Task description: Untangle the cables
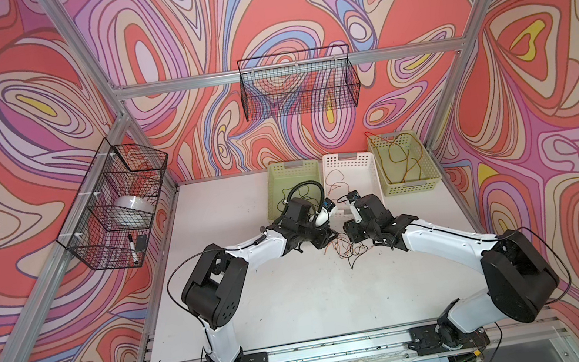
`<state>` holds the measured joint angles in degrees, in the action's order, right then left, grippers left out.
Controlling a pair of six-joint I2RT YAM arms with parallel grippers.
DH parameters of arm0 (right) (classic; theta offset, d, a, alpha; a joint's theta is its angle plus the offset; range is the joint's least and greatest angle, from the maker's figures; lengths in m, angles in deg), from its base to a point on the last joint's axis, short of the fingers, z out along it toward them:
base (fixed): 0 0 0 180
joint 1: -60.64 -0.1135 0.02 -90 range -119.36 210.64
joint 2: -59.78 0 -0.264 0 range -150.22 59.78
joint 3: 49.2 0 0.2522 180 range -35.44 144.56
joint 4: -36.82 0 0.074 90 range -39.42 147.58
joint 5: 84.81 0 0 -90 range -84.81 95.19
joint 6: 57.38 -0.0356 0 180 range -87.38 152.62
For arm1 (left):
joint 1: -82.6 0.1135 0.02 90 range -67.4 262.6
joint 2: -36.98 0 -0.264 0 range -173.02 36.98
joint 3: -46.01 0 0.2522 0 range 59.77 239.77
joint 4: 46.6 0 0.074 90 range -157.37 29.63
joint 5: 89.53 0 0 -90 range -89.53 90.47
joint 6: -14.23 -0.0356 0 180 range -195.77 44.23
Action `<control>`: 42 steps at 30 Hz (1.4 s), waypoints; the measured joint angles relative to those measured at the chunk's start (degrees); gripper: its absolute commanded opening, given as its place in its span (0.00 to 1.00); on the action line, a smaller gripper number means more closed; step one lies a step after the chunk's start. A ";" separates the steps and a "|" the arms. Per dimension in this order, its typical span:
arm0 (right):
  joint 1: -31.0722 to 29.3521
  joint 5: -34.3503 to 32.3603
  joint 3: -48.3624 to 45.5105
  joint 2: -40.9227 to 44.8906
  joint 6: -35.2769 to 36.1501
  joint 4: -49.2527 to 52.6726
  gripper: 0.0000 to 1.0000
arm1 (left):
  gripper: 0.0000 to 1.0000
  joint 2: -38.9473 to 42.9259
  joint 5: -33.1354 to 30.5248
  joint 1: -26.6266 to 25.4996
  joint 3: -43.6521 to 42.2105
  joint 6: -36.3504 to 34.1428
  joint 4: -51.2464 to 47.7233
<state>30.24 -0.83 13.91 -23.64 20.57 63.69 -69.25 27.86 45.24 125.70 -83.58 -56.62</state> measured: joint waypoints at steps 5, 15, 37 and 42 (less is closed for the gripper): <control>0.00 -1.77 -1.38 2.95 -0.42 1.22 0.59 | 0.43 -3.08 1.31 0.00 1.84 -0.37 -1.18; 0.00 -3.65 -1.90 4.52 -0.20 2.08 0.57 | 0.00 -6.03 2.89 0.00 4.00 -0.39 -2.54; 0.09 6.75 -11.02 13.38 5.60 -7.96 0.62 | 0.00 12.87 6.91 -2.47 -0.11 -0.11 -1.88; 0.09 5.66 -10.99 14.36 4.76 -10.38 0.58 | 0.00 16.24 6.86 -2.51 -0.11 -0.11 -3.37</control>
<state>30.33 4.83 2.91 -9.28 25.33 53.31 -53.01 34.73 42.72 125.59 -83.69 -59.98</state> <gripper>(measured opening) 0.600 0.047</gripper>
